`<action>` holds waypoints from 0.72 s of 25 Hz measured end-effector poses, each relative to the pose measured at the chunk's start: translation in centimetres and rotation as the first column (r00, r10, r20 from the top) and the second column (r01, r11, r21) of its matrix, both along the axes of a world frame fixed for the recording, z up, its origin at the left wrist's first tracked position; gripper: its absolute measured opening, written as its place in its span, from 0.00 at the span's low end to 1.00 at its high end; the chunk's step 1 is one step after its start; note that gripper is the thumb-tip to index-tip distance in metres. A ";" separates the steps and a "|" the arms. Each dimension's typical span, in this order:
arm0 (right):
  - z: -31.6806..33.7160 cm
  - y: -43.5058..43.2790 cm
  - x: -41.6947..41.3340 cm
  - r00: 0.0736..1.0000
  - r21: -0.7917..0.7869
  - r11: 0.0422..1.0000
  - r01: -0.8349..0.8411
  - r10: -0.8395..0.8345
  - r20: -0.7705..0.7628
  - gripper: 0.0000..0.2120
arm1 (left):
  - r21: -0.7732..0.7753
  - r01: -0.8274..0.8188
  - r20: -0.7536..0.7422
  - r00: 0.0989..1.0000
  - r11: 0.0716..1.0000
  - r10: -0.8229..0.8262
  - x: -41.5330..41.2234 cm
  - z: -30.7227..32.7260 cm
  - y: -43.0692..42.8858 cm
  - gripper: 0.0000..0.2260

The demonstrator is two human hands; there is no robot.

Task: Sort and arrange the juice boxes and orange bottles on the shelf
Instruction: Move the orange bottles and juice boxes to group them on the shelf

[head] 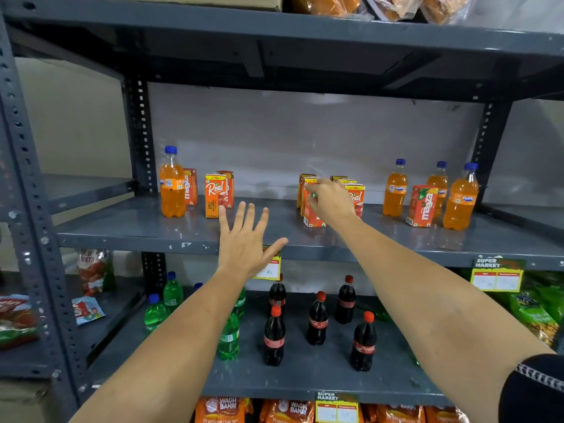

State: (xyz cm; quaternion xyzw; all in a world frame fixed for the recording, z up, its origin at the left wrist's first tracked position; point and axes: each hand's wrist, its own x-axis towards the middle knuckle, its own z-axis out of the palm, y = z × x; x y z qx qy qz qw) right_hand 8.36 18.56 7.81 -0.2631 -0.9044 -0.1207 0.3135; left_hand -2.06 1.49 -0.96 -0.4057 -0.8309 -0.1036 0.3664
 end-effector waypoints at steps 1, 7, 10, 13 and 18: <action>0.1 0.1 0.0 1.000 0.006 1.000 -0.002 0.002 -0.018 0.15 | 0.000 0.001 0.005 1.000 1.000 -0.001 0.1 0.0 0.0 0.41; 1.2 -0.9 -0.4 0.995 -0.086 0.996 -0.004 -0.005 -0.099 0.12 | -0.001 -0.019 0.004 1.000 1.000 0.019 -1.2 -0.2 -2.2 0.40; 2.0 -1.9 -0.8 0.996 -0.111 0.993 0.038 -0.047 -0.076 0.12 | -0.020 -0.024 -0.007 1.000 1.000 0.024 -3.5 -0.4 -5.7 0.40; 3.1 -3.8 -2.2 0.991 -0.209 0.978 0.022 -0.049 -0.124 0.12 | -0.074 -0.011 -0.050 0.999 0.997 0.007 -6.5 -0.4 -8.7 0.39; 5.0 -9.0 -7.4 0.970 -0.311 0.949 -0.057 -0.022 -0.244 0.12 | -0.079 -0.021 -0.024 1.000 0.997 0.020 -12.6 0.6 -13.7 0.41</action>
